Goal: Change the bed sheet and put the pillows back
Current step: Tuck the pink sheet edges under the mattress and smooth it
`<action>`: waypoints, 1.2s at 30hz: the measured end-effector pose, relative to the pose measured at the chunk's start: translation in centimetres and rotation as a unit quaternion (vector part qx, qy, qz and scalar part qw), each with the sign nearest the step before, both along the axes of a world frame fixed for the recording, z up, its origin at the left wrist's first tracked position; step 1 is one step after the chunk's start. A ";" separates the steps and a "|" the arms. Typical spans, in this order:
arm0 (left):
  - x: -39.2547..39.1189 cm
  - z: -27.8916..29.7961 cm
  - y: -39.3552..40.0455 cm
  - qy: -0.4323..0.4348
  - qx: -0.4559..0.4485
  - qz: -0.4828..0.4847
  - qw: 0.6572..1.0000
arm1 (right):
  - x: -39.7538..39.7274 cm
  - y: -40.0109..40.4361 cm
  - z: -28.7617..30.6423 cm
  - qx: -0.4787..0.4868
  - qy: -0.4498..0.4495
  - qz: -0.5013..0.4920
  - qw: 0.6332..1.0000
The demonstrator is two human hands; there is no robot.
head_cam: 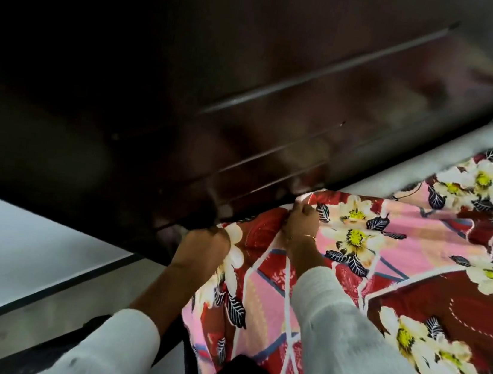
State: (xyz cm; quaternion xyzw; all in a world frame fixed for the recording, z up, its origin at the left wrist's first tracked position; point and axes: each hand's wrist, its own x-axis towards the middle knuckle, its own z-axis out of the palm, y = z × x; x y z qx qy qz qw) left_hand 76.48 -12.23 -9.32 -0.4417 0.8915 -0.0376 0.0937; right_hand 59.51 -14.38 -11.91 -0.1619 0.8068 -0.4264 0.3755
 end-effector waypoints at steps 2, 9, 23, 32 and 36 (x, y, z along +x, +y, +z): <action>-0.4 -1.4 0.5 -0.008 0.008 0.029 1.000 | 0.1 0.2 -1.4 0.026 0.036 0.053 0.998; -1.5 -3.8 0.4 -0.058 0.081 0.085 0.991 | -0.3 -0.5 -2.1 0.131 0.159 0.199 0.958; -17.1 0.5 -1.5 0.048 0.106 -0.001 0.993 | -11.8 2.2 1.4 0.071 0.199 -0.063 0.975; -32.2 0.8 -5.8 0.054 0.140 -0.102 0.983 | -24.8 1.9 0.0 0.298 0.298 -0.045 0.906; -36.3 -0.2 -7.0 0.054 0.239 -0.101 0.964 | -28.6 0.9 -0.3 0.319 0.221 0.014 0.922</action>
